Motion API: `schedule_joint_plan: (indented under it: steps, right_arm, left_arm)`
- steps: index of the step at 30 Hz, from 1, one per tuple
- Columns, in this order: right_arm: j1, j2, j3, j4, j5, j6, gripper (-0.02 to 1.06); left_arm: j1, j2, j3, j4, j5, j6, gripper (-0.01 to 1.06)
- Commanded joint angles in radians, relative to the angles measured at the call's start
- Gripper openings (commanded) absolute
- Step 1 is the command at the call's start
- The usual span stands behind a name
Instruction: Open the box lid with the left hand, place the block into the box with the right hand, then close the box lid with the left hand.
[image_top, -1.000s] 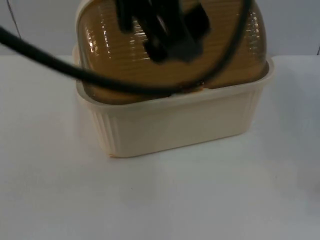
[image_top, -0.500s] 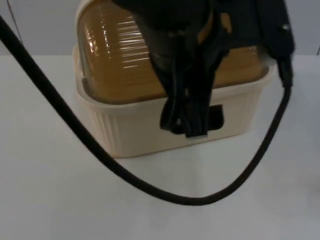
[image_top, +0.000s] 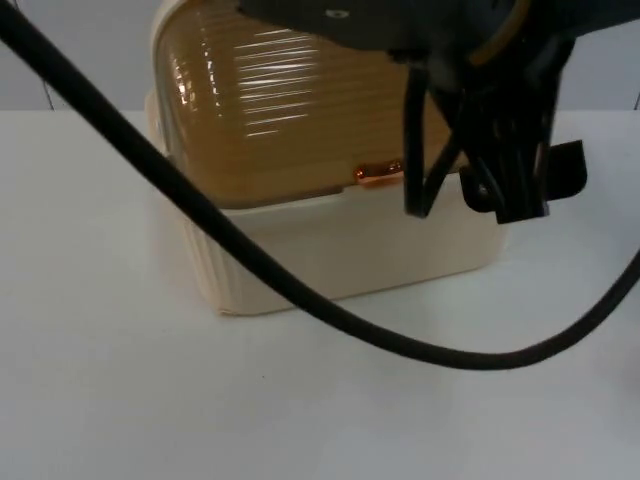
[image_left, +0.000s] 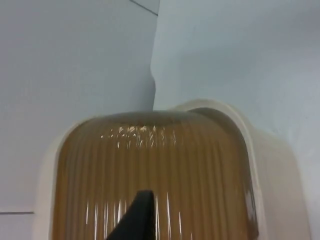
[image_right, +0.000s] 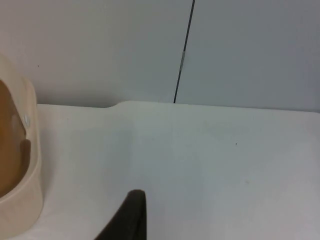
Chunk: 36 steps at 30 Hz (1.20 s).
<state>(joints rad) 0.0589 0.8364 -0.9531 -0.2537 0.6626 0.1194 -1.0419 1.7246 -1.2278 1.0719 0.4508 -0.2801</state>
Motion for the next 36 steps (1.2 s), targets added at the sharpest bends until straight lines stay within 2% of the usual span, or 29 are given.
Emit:
schedule_joint_plan:
  steps: [1, 4, 10, 13, 16, 19, 28, 36]
  right_arm:
    - [-0.004, -0.003, -0.004, -0.006, -0.002, -0.004, 1.05]
    - [-0.004, -0.003, -0.004, -0.006, -0.002, -0.004, 1.05]
    - [-0.004, -0.003, -0.004, -0.006, -0.017, -0.004, 1.05]
    - [-0.004, -0.003, -0.004, -0.006, -0.017, -0.004, 1.05]
    - [-0.004, -0.003, -0.004, -0.006, -0.017, -0.004, 1.05]
    - [-0.004, -0.003, -0.004, -0.006, -0.017, -0.004, 1.05]
    - [-0.004, -0.003, -0.004, -0.006, -0.021, -0.004, 1.05]
    - [-0.004, -0.003, -0.004, -0.006, -0.031, -0.004, 1.05]
  left_arm:
    - [-0.003, 0.001, -0.001, -0.019, 0.003, -0.022, 1.05]
    - [-0.003, 0.001, 0.010, -0.023, 0.000, -0.057, 1.05]
    - [-0.003, 0.001, 0.081, 0.013, -0.092, -0.112, 1.05]
    - [-0.003, 0.001, 0.145, 0.098, -0.153, -0.164, 1.05]
    - [-0.003, 0.001, 0.174, 0.176, -0.157, -0.209, 1.05]
    - [0.031, 0.001, 0.185, 0.310, -0.152, -0.369, 1.05]
    - [0.127, 0.001, 0.185, 0.444, -0.152, -0.414, 1.05]
    - [0.137, 0.057, 0.185, 0.524, -0.148, -0.414, 1.02]
